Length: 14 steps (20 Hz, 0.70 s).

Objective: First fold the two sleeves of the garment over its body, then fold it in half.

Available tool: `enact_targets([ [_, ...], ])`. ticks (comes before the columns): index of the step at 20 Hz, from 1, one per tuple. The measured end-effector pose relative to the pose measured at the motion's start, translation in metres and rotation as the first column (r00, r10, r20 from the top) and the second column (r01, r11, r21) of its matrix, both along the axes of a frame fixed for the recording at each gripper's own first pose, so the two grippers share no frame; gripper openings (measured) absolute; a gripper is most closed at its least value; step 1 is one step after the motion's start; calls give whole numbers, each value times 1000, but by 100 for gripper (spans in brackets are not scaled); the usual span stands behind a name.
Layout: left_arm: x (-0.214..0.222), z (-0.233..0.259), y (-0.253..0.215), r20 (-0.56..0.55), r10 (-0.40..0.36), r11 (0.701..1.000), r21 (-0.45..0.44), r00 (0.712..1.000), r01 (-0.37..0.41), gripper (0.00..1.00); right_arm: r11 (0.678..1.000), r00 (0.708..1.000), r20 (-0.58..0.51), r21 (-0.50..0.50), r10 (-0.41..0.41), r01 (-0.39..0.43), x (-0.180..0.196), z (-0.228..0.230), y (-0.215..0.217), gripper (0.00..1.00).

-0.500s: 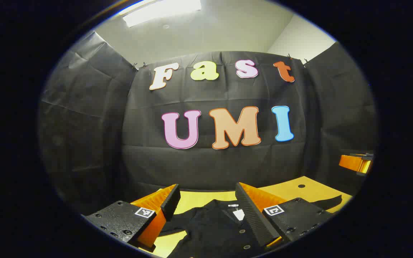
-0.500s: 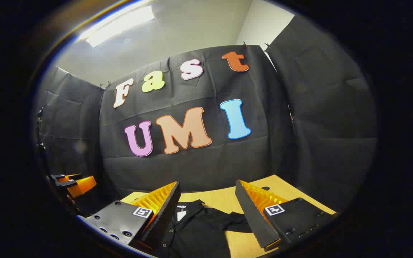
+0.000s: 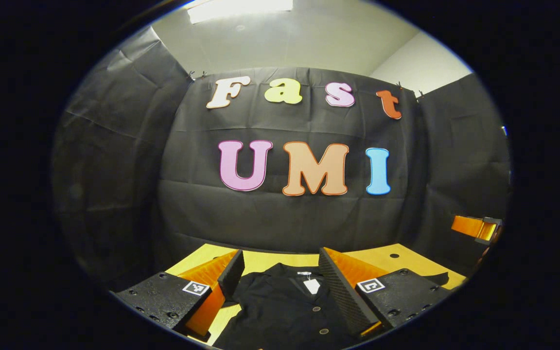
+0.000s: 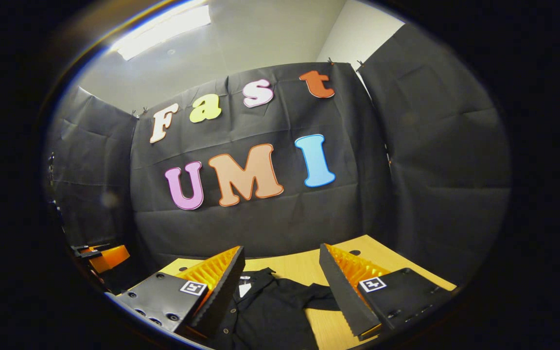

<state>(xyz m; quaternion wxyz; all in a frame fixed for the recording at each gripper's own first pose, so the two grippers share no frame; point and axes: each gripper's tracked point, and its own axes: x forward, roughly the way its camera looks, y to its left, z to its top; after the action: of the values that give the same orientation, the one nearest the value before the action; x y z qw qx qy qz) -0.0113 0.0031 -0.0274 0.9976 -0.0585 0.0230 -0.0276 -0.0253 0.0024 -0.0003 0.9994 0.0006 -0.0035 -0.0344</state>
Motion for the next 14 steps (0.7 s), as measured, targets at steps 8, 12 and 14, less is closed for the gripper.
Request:
enact_targets([
  [8, 10, -6, -15, -15, -65, 998, 3, 998, 65, 91, 993, 994, -20, 36, -109, 109, -30, -9, -33, 97],
  [12, 7, -13, -9, -26, -53, 999, -2, 998, 53, 91, 989, 991, -22, 64, -131, 132, -31, -8, -42, 97],
  [14, 6, -16, 0, -37, -24, 1000, -2, 999, 24, 91, 989, 991, -22, 73, -129, 130, -29, -9, -44, 97],
])
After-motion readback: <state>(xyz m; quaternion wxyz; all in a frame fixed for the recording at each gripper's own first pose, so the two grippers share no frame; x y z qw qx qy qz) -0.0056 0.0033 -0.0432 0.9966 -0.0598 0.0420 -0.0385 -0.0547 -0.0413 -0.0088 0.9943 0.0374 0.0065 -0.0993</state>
